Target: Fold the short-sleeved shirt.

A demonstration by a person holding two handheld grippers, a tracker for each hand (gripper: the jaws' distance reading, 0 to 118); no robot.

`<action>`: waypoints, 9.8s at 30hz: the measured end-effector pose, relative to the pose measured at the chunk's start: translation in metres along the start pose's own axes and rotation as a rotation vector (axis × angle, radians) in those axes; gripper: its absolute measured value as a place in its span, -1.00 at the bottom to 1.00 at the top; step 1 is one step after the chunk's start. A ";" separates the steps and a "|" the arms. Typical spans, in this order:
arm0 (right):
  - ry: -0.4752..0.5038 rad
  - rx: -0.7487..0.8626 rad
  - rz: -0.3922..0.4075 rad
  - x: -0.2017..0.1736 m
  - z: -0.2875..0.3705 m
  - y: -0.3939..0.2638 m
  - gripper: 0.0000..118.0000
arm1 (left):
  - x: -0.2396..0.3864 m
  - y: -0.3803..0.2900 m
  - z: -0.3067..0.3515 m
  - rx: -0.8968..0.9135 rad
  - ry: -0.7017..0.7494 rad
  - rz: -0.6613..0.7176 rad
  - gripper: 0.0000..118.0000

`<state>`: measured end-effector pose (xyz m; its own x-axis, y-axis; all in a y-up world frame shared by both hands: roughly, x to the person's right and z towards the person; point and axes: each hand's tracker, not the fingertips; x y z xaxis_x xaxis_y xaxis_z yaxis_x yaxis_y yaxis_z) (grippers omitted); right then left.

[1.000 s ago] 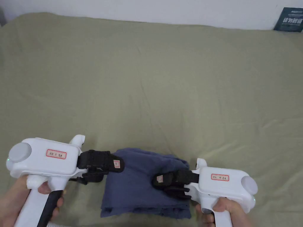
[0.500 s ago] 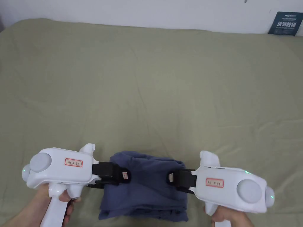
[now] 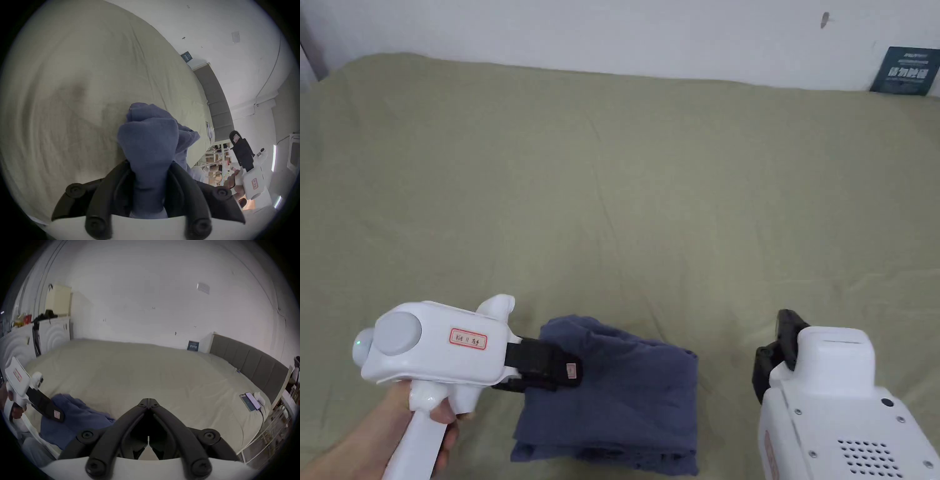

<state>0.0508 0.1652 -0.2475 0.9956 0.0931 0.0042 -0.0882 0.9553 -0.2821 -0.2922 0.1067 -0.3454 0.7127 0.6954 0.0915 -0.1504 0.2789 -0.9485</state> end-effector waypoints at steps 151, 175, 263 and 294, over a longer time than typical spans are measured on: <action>0.058 0.188 -0.022 0.086 -0.008 0.151 1.00 | 0.293 -0.014 0.049 0.900 0.624 -0.486 1.00; 0.064 0.187 -0.018 0.081 -0.006 0.152 1.00 | 0.291 -0.021 0.042 0.944 0.694 -0.554 1.00; 0.065 0.157 -0.024 0.081 -0.010 0.150 1.00 | 0.291 -0.016 0.046 0.887 0.677 -0.500 1.00; 0.068 0.163 -0.027 0.082 -0.006 0.151 1.00 | 0.295 -0.018 0.048 0.894 0.677 -0.511 1.00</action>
<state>0.1189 0.3159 -0.2954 0.9970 0.0527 -0.0566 -0.0594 0.9905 -0.1236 -0.1120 0.3381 -0.2867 0.9987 -0.0358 -0.0371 0.0238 0.9584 -0.2845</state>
